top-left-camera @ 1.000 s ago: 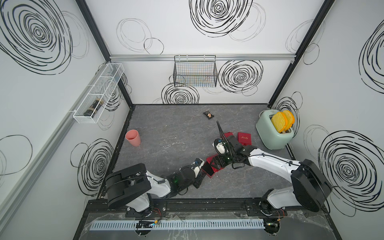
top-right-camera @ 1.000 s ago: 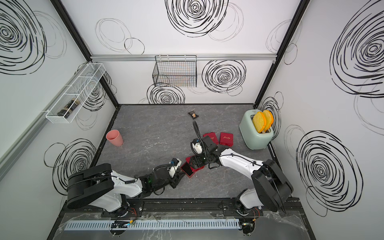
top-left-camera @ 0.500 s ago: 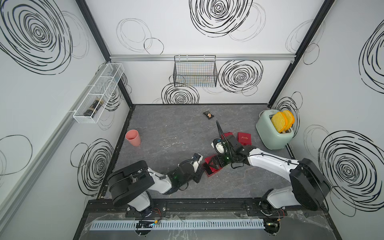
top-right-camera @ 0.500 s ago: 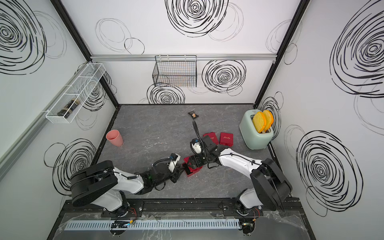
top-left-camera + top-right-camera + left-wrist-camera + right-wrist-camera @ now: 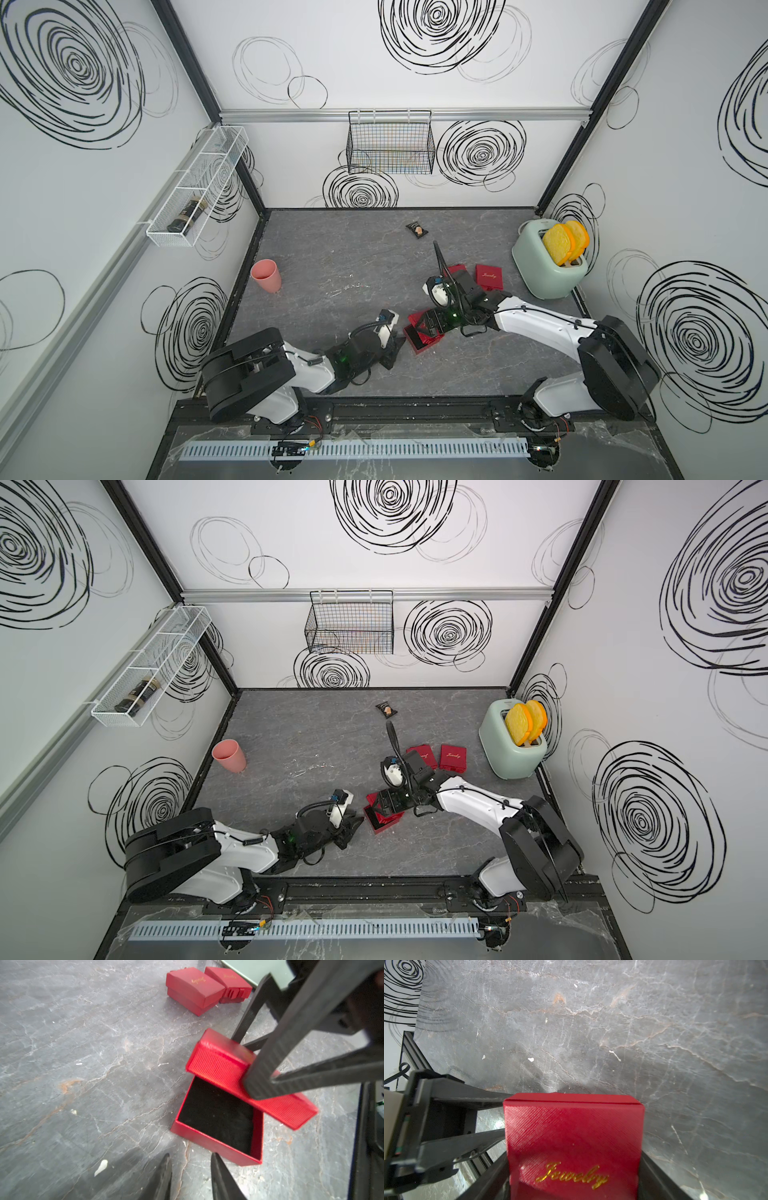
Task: Take the necklace out of the lift-off lid jewelry box
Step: Close the lid on the jewelry box.
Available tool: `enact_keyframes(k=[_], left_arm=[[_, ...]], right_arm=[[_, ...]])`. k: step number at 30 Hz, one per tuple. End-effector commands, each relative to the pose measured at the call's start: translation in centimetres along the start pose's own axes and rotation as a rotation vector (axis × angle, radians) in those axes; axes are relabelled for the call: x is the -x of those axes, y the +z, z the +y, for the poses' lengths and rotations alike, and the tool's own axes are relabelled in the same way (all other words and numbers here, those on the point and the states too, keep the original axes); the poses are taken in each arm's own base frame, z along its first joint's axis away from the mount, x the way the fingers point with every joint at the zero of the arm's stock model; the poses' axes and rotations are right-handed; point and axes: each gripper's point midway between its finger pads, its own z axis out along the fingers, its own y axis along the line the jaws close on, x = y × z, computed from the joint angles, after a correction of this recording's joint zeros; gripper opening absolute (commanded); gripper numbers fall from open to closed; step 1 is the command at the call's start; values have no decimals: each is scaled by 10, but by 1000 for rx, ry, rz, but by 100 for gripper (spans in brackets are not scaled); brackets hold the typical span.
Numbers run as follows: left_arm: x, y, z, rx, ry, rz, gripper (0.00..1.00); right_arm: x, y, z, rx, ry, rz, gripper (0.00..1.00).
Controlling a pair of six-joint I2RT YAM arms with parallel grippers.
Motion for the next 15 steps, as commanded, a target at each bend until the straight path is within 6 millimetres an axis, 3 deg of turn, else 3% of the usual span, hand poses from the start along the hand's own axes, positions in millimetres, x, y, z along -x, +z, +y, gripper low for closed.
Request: enact_keyframes(k=[1,15], left_arm=[[5,7,-11,-36,5,-20,35],[2,23,-24,-42,10,-11,34]], right_arm=[[-2,3,1,16,7,6,82],[-9,1,-6,-22,93,22,82]])
